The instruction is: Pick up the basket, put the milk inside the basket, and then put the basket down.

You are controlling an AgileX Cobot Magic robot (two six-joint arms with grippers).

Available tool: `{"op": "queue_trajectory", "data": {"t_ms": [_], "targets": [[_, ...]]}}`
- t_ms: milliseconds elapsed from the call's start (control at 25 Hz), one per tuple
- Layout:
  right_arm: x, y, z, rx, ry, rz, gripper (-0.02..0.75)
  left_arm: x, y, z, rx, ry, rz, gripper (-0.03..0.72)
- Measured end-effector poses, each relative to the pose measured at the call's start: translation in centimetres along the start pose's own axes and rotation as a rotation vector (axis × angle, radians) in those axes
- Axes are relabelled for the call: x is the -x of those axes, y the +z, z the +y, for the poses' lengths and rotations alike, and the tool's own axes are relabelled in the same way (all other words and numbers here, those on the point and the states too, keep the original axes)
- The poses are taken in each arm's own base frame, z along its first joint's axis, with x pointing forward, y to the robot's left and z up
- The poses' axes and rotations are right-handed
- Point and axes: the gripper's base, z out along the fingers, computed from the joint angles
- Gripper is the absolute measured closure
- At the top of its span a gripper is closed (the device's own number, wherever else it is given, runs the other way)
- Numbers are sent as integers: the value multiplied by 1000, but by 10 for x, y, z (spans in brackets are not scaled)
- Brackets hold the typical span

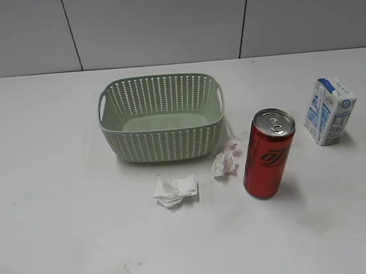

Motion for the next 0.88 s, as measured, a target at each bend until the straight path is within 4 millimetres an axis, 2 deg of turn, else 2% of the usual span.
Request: {"op": "queue_trajectory", "data": {"t_ms": [160, 400, 680, 880], "targets": [[0, 0, 0, 0, 0, 0, 167, 23, 19, 1, -1, -4, 87, 100], [0, 0, 0, 1, 0, 0, 167, 66, 62, -2, -61, 3, 236, 100], [0, 0, 0, 1, 0, 0, 167, 117, 136, -10, -147, -32, 385, 100], [0, 0, 0, 1, 0, 0, 167, 144, 196, -33, -219, 25, 476, 101]]}}
